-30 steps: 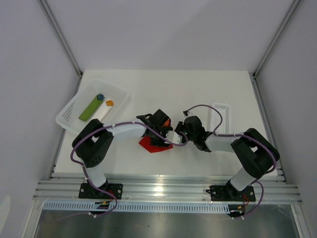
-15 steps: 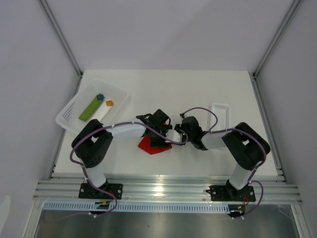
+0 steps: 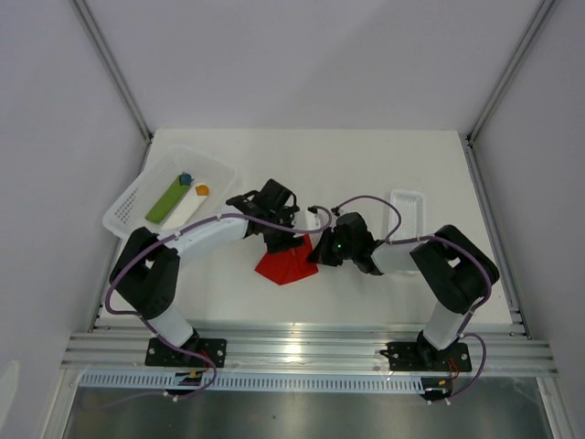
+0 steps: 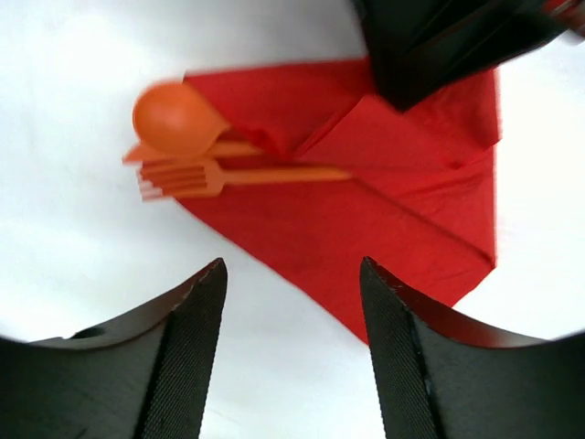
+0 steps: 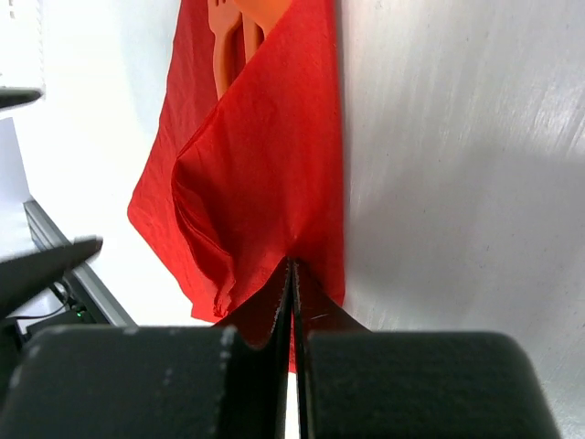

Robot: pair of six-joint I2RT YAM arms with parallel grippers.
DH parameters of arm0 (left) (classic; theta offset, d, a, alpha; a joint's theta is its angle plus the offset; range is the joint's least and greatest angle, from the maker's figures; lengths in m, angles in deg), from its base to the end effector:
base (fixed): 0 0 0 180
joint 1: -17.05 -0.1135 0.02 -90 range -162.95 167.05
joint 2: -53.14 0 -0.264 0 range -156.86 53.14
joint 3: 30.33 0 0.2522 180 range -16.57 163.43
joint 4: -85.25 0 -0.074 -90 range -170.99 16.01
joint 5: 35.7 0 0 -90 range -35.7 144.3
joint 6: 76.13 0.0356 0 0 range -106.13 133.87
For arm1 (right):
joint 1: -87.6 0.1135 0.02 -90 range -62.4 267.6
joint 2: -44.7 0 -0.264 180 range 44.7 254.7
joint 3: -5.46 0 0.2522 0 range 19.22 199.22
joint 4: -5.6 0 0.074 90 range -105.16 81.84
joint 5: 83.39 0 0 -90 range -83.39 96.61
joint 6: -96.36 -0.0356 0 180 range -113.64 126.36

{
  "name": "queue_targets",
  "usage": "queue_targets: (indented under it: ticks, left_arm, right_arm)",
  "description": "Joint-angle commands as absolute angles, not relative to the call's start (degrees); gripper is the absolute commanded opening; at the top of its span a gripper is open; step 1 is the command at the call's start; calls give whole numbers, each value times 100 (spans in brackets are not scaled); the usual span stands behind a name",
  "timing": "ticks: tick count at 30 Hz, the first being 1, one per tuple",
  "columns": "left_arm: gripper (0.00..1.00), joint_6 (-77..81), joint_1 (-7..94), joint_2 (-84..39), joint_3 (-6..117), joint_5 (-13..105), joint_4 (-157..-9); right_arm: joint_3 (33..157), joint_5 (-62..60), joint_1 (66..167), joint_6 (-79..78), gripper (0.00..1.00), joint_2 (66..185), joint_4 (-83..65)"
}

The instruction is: Place the utensils on the paper napkin and roll it up

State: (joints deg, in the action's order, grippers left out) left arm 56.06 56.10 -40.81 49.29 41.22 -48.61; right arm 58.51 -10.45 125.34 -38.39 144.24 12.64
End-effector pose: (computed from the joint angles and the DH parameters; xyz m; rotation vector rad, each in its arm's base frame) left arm 0.2559 -0.2180 0.2199 1.7573 1.9278 -0.2800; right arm 0.2473 0.2046 0.1223 -0.0235 2.4676 1.0438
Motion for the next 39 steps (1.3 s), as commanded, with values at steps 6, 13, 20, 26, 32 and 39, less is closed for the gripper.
queue_targets:
  ticks: [6, 13, 20, 26, 32, 39]
  left_arm:
    - [62, 5236, 5432, -4372, 4425, 4375, -4820]
    - [62, 5078, 5300, -4477, 4398, 4244, -4847]
    - [63, 4981, 5247, -4442, 4363, 4050, -4803]
    - [64, 4920, 5203, -4451, 4337, 3980, -4829]
    - [68, 4612, 5194, -4302, 4644, 3752, -4900]
    - [67, 4498, 5229, -4397, 5136, 3698, -4900]
  right_arm:
    - [6290, -877, 12592, -3363, 0, 14190, 1074]
    - [6650, -991, 12733, -3249, 0, 14524, 995]
    - [6949, -1597, 12838, -3258, 0, 15060, 1082]
    - [7160, -1869, 12829, -3152, 0, 15218, 855]
    - [7337, -1800, 12829, -3117, 0, 15306, 380]
    - [7363, -1870, 12733, -3266, 0, 15420, 397]
